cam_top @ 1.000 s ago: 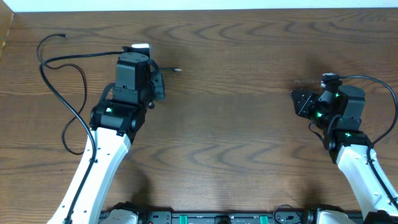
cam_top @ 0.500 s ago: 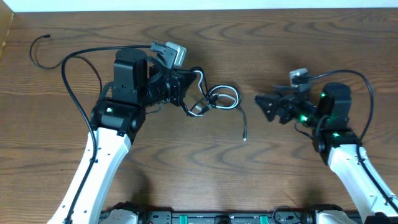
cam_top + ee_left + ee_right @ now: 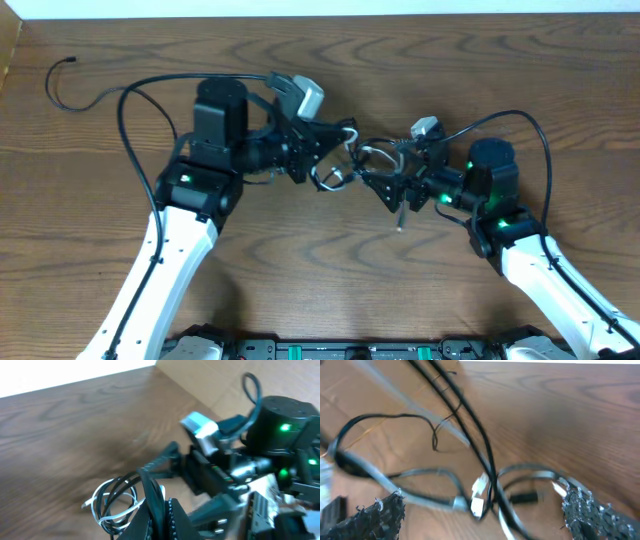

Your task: Untangle cables

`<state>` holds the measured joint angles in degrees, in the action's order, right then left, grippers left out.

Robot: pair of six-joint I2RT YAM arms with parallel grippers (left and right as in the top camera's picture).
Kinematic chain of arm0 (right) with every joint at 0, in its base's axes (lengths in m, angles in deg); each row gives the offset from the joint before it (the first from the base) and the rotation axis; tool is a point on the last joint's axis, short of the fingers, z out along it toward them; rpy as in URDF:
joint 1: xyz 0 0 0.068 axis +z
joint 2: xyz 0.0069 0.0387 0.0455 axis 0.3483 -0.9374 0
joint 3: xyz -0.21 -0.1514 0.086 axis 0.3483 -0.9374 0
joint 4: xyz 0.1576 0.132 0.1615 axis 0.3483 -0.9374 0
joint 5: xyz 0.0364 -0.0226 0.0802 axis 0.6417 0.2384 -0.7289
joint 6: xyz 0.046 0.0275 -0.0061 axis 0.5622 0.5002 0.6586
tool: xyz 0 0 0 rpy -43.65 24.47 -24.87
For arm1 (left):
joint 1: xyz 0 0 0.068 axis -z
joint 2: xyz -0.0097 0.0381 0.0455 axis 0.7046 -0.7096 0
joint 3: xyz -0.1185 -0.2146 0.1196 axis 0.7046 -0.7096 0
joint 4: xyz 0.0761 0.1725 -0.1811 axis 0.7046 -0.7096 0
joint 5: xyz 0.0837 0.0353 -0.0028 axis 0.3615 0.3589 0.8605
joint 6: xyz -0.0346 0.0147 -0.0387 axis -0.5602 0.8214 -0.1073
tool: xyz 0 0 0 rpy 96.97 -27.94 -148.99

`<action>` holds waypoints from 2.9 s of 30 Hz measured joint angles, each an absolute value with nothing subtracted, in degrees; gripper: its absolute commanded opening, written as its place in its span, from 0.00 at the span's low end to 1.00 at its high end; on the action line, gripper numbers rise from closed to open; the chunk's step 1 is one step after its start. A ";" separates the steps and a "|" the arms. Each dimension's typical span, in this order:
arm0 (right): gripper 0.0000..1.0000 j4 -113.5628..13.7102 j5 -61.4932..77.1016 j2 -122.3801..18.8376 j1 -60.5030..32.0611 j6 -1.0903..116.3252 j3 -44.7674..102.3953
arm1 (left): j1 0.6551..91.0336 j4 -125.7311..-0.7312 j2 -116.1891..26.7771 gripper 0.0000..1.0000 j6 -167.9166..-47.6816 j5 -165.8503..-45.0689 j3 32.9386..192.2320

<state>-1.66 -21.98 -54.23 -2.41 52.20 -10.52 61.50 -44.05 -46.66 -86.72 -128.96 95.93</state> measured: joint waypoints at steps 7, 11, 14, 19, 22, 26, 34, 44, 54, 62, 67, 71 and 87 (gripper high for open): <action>0.99 -1.20 -11.29 -55.10 1.57 52.92 -10.52 | 67.65 -43.72 -46.66 0.08 -86.72 -130.16 95.93; 0.99 -1.96 -6.13 -56.98 1.61 53.31 -10.52 | 70.25 -43.68 -46.66 0.08 -86.70 -130.31 95.93; 0.99 -4.13 -0.53 -58.54 1.61 53.77 -10.52 | 70.31 -43.70 -46.66 0.08 -86.72 -130.27 95.93; 0.99 -10.68 11.88 -60.31 0.94 55.76 -10.52 | 69.94 -43.72 -46.64 0.07 -86.72 -130.29 95.93; 0.99 -13.98 18.15 -60.46 -0.94 57.31 -10.54 | 68.56 -43.75 -46.44 0.08 -86.70 -130.29 95.93; 0.99 -16.76 22.24 -60.46 -4.18 59.19 -10.54 | 65.59 -43.88 -46.01 0.08 -86.70 -130.20 95.93; 0.99 -19.51 22.52 -60.44 -8.72 62.16 -10.52 | 57.44 -45.91 -45.48 0.08 -86.74 -126.73 95.82; 0.99 -19.73 21.04 -60.44 -9.18 62.40 -10.50 | 49.11 -48.10 -45.37 0.08 -89.78 -120.30 95.78; 0.99 -19.69 19.86 -60.44 -9.18 62.40 -10.50 | 43.17 -49.36 -45.24 0.08 -94.48 -115.21 95.71; 0.99 -19.88 18.37 -60.44 -9.62 59.87 -10.50 | 41.75 -50.35 -45.04 0.07 -98.06 -103.25 95.71; 0.99 -19.62 16.06 -60.44 -9.60 58.29 -10.47 | 41.86 -52.03 -44.94 0.08 -101.58 -95.43 95.71; 0.99 -19.62 14.98 -60.44 -9.60 57.88 -10.36 | 41.92 -54.19 -44.94 0.08 -104.47 -89.81 95.71; 0.99 -19.56 12.75 -60.44 -9.51 57.44 -10.30 | 41.94 -56.93 -44.85 0.07 -114.28 -73.16 95.69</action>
